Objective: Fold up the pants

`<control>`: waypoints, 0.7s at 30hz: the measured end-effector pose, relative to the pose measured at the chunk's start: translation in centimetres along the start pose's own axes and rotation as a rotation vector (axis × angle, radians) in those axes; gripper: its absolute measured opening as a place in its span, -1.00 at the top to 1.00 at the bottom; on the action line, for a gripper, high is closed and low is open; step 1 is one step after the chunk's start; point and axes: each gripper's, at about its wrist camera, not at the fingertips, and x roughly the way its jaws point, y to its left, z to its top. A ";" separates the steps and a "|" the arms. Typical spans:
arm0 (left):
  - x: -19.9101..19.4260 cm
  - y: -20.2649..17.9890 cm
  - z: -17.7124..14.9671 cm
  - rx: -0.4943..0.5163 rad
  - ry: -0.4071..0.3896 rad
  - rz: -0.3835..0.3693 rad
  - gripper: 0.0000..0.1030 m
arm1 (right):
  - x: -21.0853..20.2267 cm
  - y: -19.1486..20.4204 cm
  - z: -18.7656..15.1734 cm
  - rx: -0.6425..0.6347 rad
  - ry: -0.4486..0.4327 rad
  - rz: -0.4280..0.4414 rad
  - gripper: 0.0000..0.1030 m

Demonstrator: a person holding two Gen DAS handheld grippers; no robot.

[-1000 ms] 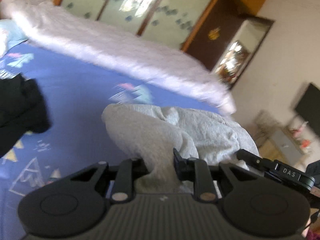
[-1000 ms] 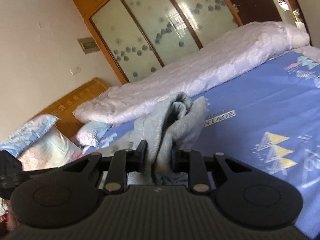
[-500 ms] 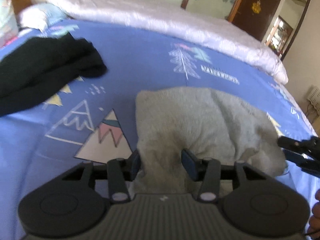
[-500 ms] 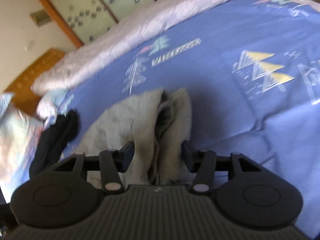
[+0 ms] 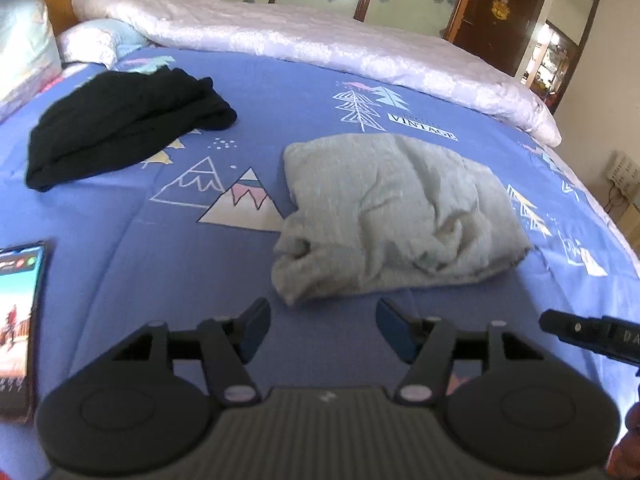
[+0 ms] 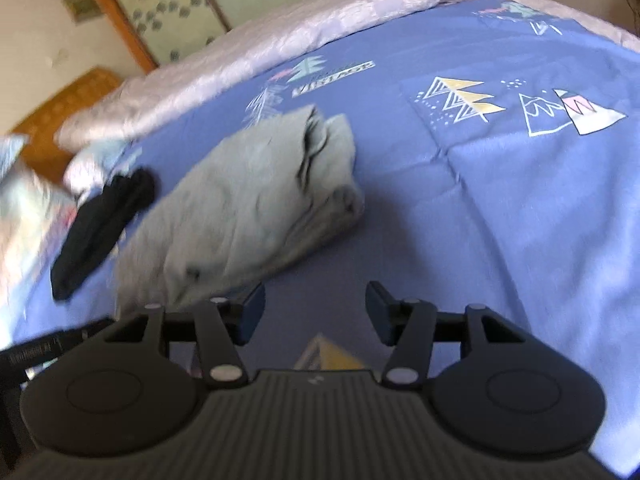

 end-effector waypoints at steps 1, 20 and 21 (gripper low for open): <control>-0.6 -0.3 -0.5 0.010 -0.013 0.017 -0.31 | -0.1 0.3 -0.2 -0.012 0.004 -0.001 -0.15; -6.6 -3.3 -1.2 0.097 -0.009 0.128 -1.00 | -4.4 3.1 -2.7 -0.030 0.000 0.036 -0.46; -6.6 -3.4 -1.3 0.104 -0.008 0.142 -1.00 | -4.5 3.1 -2.9 -0.029 0.003 0.038 -0.46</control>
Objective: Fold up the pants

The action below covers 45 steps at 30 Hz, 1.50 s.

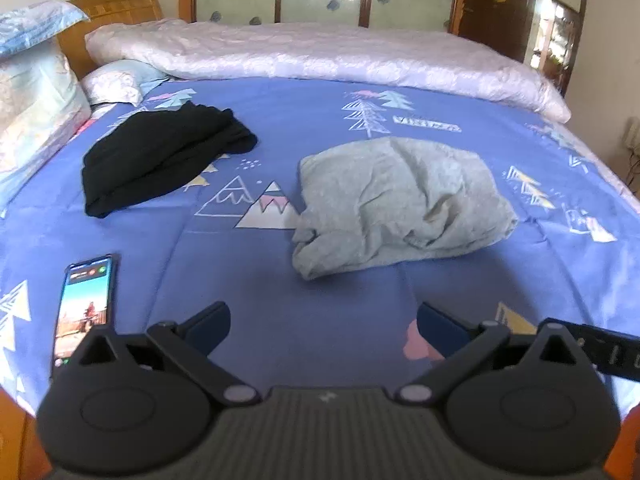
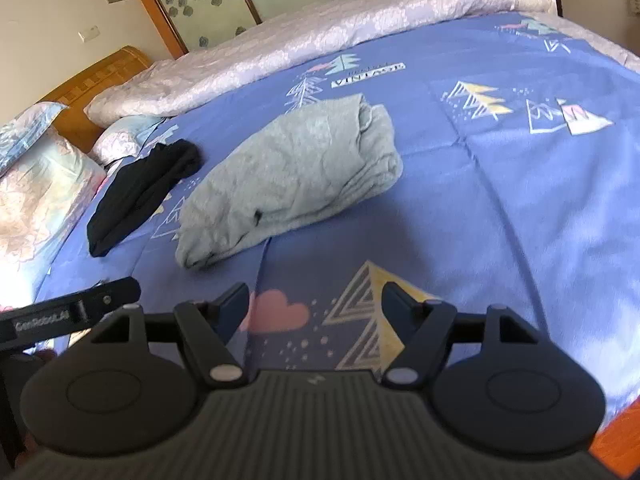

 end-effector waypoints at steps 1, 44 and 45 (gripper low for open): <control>-0.2 -0.2 -0.1 0.016 -0.002 0.017 -1.00 | 0.0 0.0 -0.1 0.002 0.003 0.002 -0.46; 1.3 -0.7 -2.4 0.072 0.158 0.166 -1.00 | 0.4 -1.1 -1.7 0.095 0.062 0.032 -0.46; 1.4 -0.7 -2.5 0.073 0.162 0.167 -1.00 | 0.4 -1.2 -1.7 0.095 0.062 0.033 -0.46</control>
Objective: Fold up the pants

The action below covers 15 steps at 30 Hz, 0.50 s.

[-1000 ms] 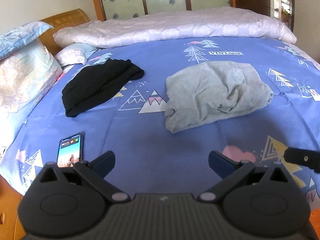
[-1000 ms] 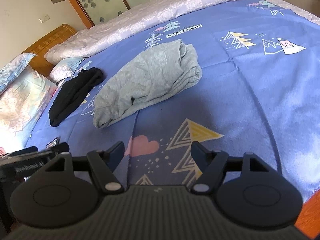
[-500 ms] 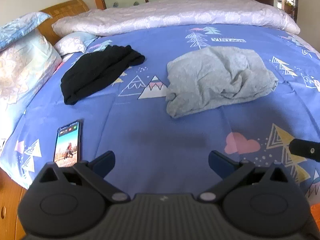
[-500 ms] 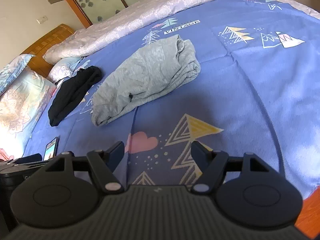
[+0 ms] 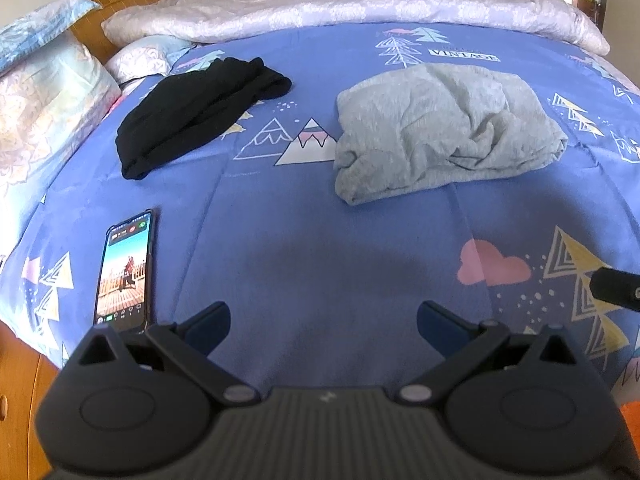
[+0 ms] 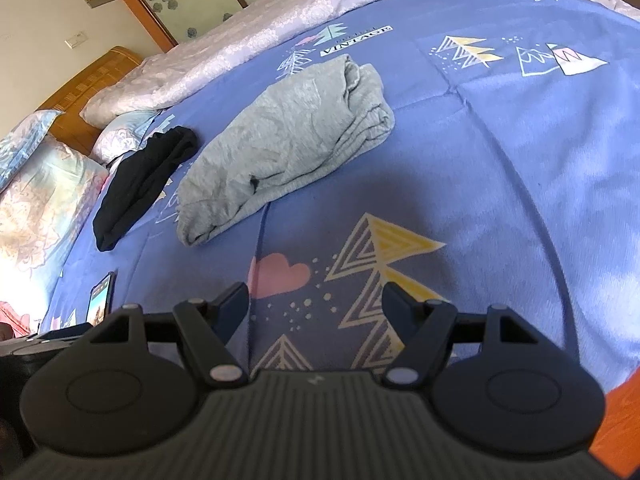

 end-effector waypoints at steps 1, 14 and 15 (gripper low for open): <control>0.1 0.0 0.0 0.001 0.005 0.000 -1.00 | 0.0 0.0 0.0 0.000 0.000 0.000 -0.46; 0.9 0.0 -0.4 0.000 0.056 -0.010 -1.00 | 0.0 -0.1 0.0 0.005 0.007 0.001 -0.46; 0.9 0.0 -0.4 0.001 0.058 -0.012 -1.00 | 0.1 -0.1 0.0 0.006 0.007 -0.001 -0.46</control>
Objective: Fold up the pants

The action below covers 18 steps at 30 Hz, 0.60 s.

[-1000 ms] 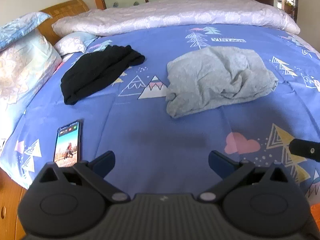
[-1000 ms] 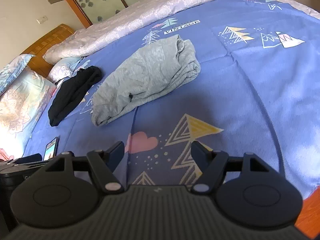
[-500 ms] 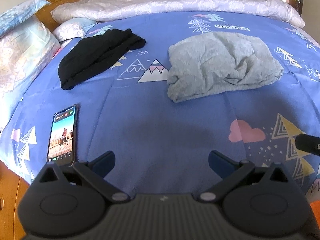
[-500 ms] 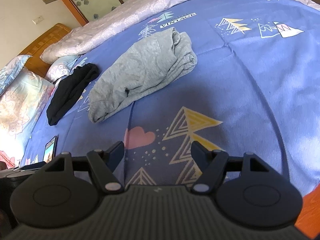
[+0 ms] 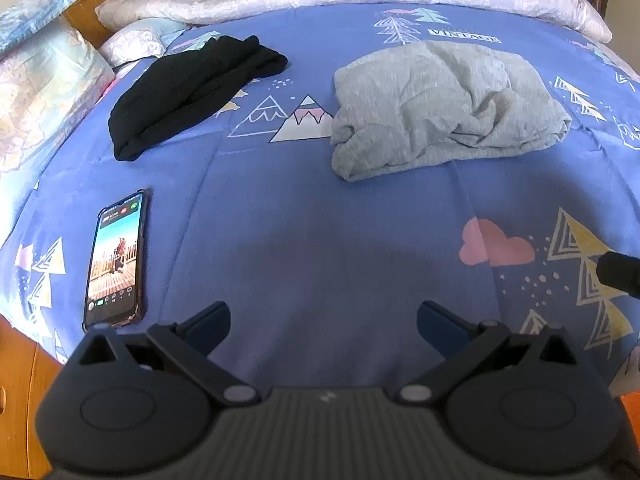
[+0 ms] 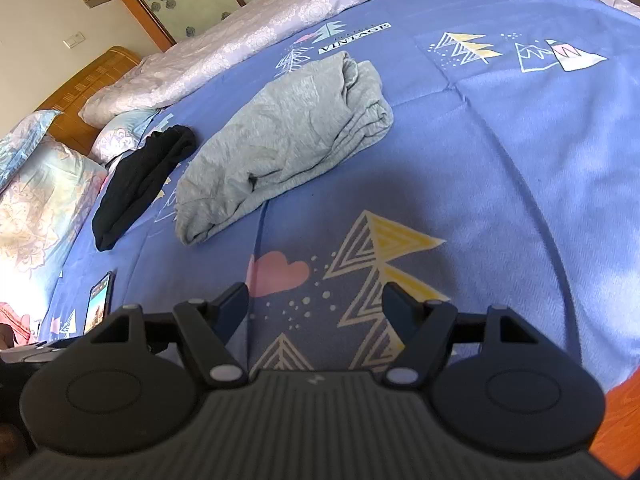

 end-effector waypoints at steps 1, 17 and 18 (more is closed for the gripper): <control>0.0 0.0 0.0 0.000 0.002 -0.002 -1.00 | 0.0 -0.1 0.0 0.000 0.001 0.000 -0.46; 0.6 -0.2 -0.1 0.001 0.029 0.000 -1.00 | 0.0 -0.2 -0.1 0.002 0.005 0.001 -0.46; 0.7 -0.2 -0.1 0.001 0.031 -0.002 -1.00 | 0.0 -0.2 0.0 0.002 0.005 0.001 -0.47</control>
